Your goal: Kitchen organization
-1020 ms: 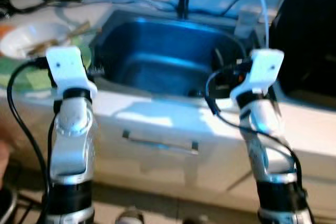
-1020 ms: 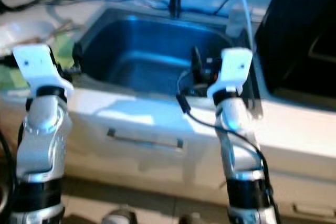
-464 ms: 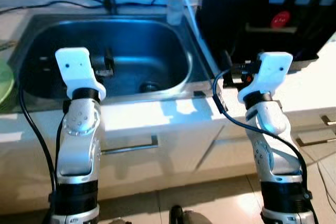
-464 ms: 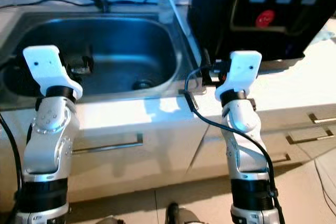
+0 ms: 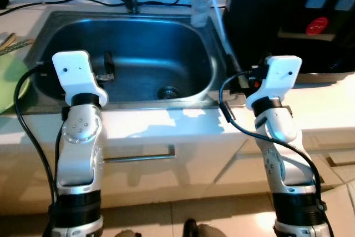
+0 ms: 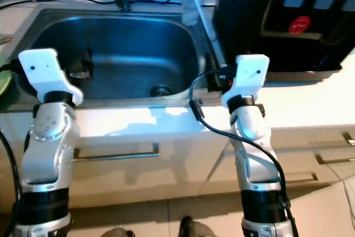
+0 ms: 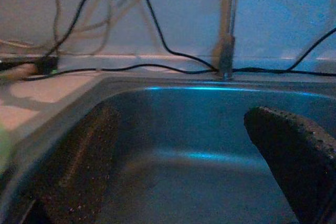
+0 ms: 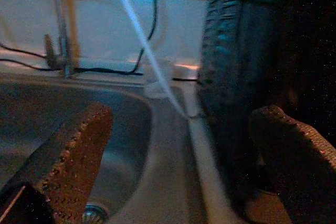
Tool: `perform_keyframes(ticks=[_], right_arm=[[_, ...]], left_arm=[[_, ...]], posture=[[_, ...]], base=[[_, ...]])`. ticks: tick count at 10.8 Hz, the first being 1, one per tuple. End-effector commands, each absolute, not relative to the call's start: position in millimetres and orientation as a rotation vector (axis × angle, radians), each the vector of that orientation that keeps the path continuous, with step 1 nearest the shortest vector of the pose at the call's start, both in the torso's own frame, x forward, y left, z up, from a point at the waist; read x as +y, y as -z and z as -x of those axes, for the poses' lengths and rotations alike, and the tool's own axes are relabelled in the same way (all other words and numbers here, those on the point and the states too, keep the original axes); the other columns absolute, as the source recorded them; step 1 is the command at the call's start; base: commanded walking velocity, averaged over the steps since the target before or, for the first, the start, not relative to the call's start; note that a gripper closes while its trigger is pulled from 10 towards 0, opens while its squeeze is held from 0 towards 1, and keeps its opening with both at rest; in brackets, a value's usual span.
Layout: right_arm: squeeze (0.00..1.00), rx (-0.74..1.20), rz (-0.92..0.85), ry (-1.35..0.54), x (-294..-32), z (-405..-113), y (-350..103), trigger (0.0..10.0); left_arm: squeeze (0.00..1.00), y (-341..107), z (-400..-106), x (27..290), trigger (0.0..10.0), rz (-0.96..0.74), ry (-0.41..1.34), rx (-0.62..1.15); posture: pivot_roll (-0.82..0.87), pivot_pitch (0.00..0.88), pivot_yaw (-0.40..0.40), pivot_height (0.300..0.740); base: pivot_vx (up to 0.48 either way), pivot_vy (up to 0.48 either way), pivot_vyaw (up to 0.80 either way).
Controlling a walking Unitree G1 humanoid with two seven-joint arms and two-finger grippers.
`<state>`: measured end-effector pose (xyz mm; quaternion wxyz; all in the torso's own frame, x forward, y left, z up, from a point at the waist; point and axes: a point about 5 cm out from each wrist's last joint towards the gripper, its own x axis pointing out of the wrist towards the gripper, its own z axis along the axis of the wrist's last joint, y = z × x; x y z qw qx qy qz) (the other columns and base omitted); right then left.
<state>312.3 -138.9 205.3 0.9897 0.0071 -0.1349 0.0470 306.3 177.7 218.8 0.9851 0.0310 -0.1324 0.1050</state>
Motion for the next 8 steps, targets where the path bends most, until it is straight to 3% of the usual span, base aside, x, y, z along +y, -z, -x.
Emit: perform_keyframes(ticks=[1, 4, 8], right_arm=[[0.0, -0.269, -0.018, -0.088, -140.7, -311.1, -205.5, 10.0], [0.0, -0.265, -0.033, -0.078, -142.0, -312.0, -204.7, 10.0], [0.0, -0.272, -0.036, -0.074, -142.5, -312.5, -206.5, 10.0]], left_arm=[[0.0, -222.7, -304.7, 177.8, 10.0, -0.065, -0.22, -0.282], [0.0, -222.5, -306.1, 177.5, 10.0, -0.046, -0.213, -0.272], [0.0, -221.5, -307.5, 177.2, 10.0, -0.039, -0.206, -0.26]], posture=[[-0.03, 0.112, -0.049, 0.74], [-0.03, 0.111, -0.05, 0.74], [-0.03, 0.108, -0.048, 0.74]], base=[[0.0, 0.0, 0.79], [0.0, 0.0, 0.0], [0.0, 0.407, 0.0]])
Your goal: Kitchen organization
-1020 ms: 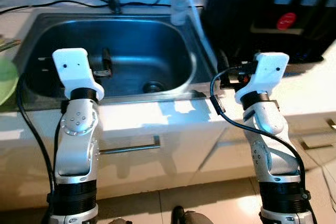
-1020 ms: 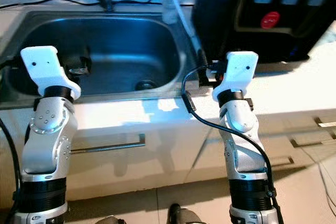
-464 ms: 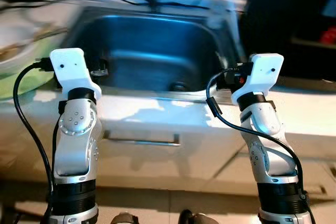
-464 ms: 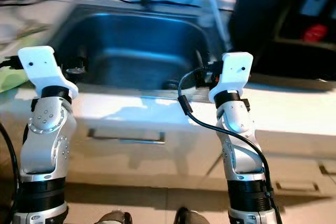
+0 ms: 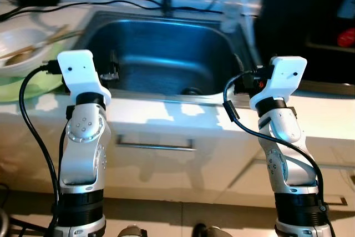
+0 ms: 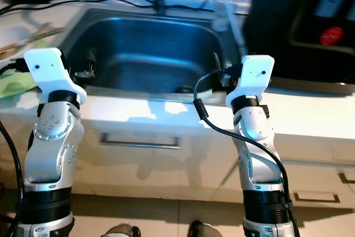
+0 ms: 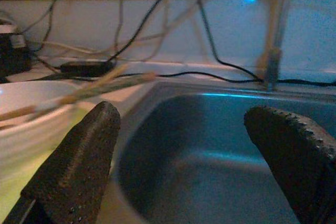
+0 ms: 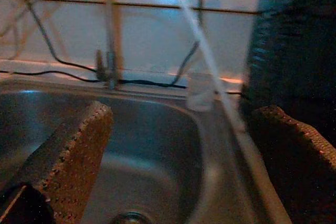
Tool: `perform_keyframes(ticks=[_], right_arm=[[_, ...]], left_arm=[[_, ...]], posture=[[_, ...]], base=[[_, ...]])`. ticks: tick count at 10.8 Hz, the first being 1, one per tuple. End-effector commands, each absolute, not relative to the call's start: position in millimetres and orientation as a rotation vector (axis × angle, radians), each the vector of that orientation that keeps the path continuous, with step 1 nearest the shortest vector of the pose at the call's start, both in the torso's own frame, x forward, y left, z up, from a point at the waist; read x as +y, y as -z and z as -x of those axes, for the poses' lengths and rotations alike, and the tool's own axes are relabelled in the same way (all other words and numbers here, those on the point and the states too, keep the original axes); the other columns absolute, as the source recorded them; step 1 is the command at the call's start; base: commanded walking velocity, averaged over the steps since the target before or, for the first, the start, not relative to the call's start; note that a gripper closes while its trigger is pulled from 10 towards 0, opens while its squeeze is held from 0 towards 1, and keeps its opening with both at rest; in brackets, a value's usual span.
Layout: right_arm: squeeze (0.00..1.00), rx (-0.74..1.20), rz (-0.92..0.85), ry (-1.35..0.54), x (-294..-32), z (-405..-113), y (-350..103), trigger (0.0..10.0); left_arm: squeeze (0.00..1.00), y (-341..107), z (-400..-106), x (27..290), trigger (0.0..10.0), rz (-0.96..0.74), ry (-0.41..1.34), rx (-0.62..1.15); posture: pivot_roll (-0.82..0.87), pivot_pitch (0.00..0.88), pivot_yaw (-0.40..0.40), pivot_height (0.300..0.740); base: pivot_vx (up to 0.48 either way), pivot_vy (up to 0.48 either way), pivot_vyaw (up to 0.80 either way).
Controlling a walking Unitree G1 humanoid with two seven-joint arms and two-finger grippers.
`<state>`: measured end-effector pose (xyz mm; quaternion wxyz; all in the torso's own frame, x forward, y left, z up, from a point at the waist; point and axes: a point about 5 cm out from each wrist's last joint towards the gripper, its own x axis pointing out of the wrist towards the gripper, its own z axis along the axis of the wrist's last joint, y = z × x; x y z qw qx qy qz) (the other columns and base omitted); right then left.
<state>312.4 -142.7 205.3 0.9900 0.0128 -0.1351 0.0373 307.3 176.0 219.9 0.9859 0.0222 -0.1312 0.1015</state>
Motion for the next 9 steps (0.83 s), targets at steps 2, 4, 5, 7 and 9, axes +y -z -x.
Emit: perform_keyframes(ticks=[2, 4, 5, 7, 9], right_arm=[[0.0, -0.273, -0.036, -0.074, -142.2, -312.7, -206.7, 10.0], [0.0, -0.273, -0.036, -0.072, -142.6, -312.7, -206.6, 10.0], [0.0, -0.274, -0.036, -0.071, -142.8, -312.7, -206.5, 10.0], [0.0, -0.275, -0.035, -0.067, -143.2, -313.0, -206.5, 10.0], [0.0, -0.276, -0.035, -0.068, -143.3, -313.3, -206.5, 10.0]], left_arm=[[0.0, -221.2, -308.0, 177.1, 10.0, -0.047, -0.206, -0.257], [0.0, -221.8, -307.9, 174.2, 10.0, -0.052, -0.192, -0.266], [0.0, -223.7, -307.7, 172.2, 10.0, -0.058, -0.178, -0.277], [0.0, -224.4, -308.4, 169.6, 10.0, -0.054, -0.159, -0.278], [0.0, -224.2, -308.5, 169.6, 10.0, -0.053, -0.155, -0.278]], posture=[[-0.03, 0.107, -0.047, 0.74], [-0.03, 0.106, -0.045, 0.74], [-0.03, 0.106, -0.045, 0.74], [-0.03, 0.103, -0.043, 0.74], [-0.03, 0.1, -0.043, 0.74]], base=[[0.0, 0.48, 0.0], [0.0, 0.167, 0.0], [0.0, 0.0, 0.0], [0.0, 0.0, 0.0], [0.0, 0.0, 0.0]])
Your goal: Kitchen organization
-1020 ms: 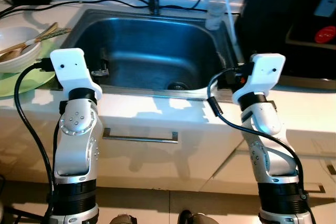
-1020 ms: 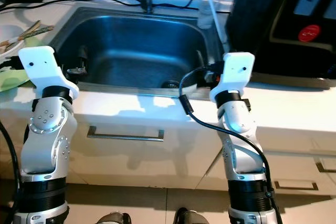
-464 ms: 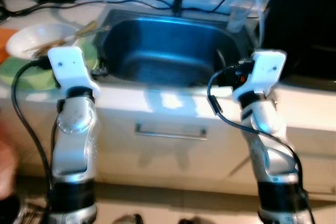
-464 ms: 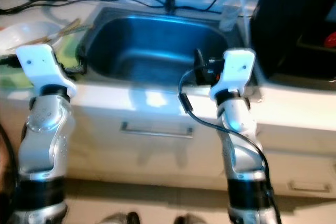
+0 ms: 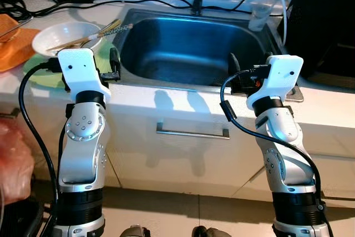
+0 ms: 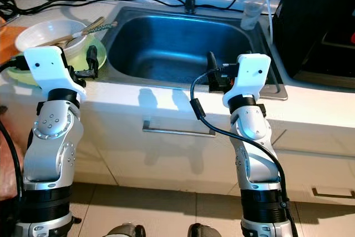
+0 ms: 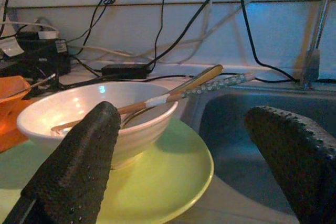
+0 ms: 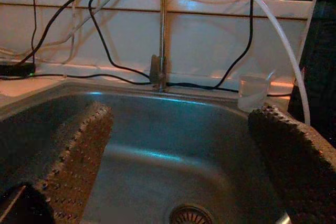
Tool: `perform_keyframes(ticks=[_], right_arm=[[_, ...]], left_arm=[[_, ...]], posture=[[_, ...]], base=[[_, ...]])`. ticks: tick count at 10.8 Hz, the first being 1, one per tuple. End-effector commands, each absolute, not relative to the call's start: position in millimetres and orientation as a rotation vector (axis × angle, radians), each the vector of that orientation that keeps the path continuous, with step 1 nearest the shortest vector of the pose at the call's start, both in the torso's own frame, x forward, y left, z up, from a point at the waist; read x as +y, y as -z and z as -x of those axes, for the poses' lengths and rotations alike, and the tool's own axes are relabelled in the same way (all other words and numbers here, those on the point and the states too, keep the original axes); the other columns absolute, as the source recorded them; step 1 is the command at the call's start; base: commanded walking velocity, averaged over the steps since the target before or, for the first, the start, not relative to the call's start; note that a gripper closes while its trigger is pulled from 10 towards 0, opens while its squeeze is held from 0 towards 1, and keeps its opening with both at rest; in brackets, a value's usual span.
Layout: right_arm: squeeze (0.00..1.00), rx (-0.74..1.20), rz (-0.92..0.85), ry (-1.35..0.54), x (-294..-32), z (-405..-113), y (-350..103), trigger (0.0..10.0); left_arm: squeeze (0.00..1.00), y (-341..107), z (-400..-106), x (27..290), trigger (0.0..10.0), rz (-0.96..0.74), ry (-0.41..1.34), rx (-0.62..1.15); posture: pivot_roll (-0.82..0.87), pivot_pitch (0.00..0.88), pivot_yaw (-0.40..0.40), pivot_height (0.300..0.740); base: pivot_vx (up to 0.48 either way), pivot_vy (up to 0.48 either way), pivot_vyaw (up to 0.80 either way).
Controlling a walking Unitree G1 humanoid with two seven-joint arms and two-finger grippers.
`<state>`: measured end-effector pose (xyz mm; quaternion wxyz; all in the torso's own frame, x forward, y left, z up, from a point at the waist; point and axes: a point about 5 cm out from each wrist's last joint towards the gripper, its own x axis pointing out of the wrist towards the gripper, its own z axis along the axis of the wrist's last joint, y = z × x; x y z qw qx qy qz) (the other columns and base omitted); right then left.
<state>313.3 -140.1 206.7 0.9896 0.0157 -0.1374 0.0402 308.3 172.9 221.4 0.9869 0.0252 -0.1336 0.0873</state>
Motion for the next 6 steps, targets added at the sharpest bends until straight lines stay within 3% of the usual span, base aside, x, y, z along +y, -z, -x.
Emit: perform_keyframes(ticks=[1, 2, 6], right_arm=[[0.0, -0.279, -0.035, -0.071, -142.6, -313.6, -206.7, 10.0], [0.0, -0.283, -0.035, -0.074, -142.2, -314.6, -208.0, 10.0], [0.0, -0.359, -0.008, -0.098, -135.8, -312.7, -227.5, 10.0]], left_arm=[[0.0, -224.0, -308.7, 169.4, 10.0, -0.046, -0.148, -0.275], [0.0, -225.8, -309.0, 168.8, 10.0, -0.049, -0.145, -0.282], [0.0, -252.1, -307.5, 160.6, 10.0, -0.042, -0.124, -0.383]], posture=[[-0.03, 0.093, -0.044, 0.74], [-0.03, 0.092, -0.046, 0.74], [-0.03, 0.089, -0.051, 0.74]], base=[[0.0, 0.0, 0.0], [0.0, 0.0, 0.0], [0.381, 0.0, 0.0]])
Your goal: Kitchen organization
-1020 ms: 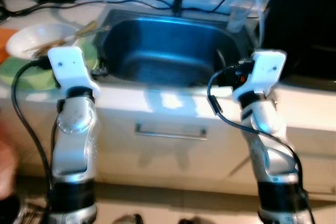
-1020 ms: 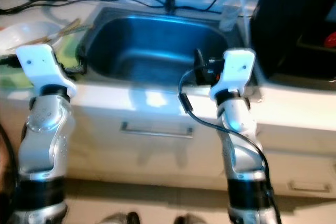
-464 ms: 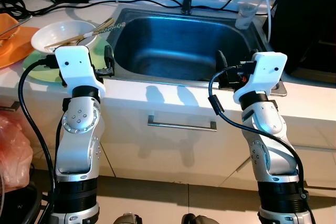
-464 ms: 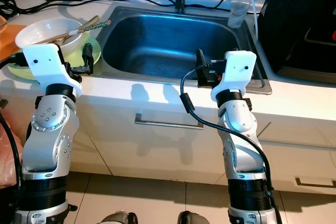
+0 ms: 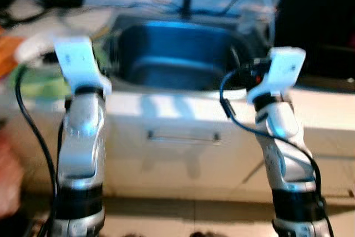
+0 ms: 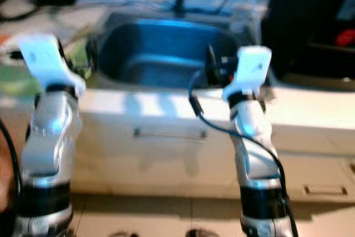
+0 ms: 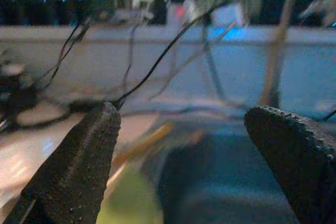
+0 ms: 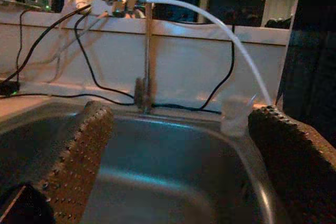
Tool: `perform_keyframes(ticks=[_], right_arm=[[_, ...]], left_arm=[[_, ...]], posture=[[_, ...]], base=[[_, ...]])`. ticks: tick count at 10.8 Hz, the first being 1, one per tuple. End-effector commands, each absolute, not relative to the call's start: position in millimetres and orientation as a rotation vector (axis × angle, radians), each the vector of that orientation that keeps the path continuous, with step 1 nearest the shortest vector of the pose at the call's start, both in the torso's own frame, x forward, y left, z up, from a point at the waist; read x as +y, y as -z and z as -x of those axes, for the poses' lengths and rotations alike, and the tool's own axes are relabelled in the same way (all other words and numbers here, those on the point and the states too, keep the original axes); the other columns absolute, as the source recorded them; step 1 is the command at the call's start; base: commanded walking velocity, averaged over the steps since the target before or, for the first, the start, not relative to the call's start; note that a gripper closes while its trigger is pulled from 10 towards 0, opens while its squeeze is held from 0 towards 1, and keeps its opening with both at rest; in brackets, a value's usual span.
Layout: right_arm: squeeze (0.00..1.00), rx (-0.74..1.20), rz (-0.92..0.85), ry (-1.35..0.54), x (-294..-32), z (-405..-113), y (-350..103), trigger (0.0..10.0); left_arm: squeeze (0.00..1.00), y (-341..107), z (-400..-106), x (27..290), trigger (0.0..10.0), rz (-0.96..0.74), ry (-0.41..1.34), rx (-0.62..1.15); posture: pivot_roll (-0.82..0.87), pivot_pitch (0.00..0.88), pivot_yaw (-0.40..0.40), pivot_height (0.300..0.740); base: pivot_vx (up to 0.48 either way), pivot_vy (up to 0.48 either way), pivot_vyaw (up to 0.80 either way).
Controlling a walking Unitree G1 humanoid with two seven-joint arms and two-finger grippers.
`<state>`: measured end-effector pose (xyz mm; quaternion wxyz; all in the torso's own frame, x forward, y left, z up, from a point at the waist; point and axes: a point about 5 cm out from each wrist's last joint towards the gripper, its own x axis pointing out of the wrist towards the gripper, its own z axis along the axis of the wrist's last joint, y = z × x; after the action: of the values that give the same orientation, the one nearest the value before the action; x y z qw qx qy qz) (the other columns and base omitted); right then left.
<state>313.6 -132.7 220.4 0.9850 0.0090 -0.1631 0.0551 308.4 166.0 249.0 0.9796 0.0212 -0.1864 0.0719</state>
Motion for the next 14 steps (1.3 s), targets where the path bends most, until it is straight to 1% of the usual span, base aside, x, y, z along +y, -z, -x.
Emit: perform_keyframes(ticks=[1, 2, 5, 10, 11, 14], right_arm=[[0.0, -0.358, -0.008, -0.105, -135.1, -313.2, -227.6, 10.0], [0.0, -0.355, -0.008, -0.106, -135.0, -313.3, -226.7, 10.0], [0.0, -0.332, -0.007, -0.113, -134.2, -311.1, -220.4, 10.0], [0.0, -0.318, -0.011, -0.13, -132.5, -310.8, -217.5, 10.0], [0.0, -0.318, -0.019, -0.136, -131.1, -311.1, -218.0, 10.0], [0.0, -0.298, -0.074, -0.159, -127.6, -311.3, -217.8, 10.0]], left_arm=[[0.0, -258.8, -307.8, 160.0, 10.0, -0.048, -0.122, -0.407], [0.0, -258.5, -307.7, 160.7, 10.0, -0.047, -0.125, -0.407], [0.0, -259.2, -304.9, 158.1, 10.0, -0.038, -0.122, -0.423], [0.0, -251.0, -305.2, 162.8, 10.0, -0.056, -0.161, -0.394], [0.0, -241.7, -306.0, 166.3, 10.0, -0.084, -0.179, -0.359], [0.0, -224.0, -307.4, 169.3, 10.0, -0.098, -0.183, -0.296]], posture=[[-0.03, 0.089, -0.051, 0.74], [-0.03, 0.089, -0.051, 0.74], [-0.03, 0.096, -0.05, 0.74], [-0.03, 0.1, -0.053, 0.74], [-0.03, 0.101, -0.052, 0.74], [-0.03, 0.103, -0.052, 0.74]], base=[[0.442, 0.0, 0.0], [0.442, 0.0, 0.0], [0.0, 0.0, 0.0], [0.0, 0.0, 0.0], [0.0, 0.0, 0.0], [0.0, 0.0, 0.0]])
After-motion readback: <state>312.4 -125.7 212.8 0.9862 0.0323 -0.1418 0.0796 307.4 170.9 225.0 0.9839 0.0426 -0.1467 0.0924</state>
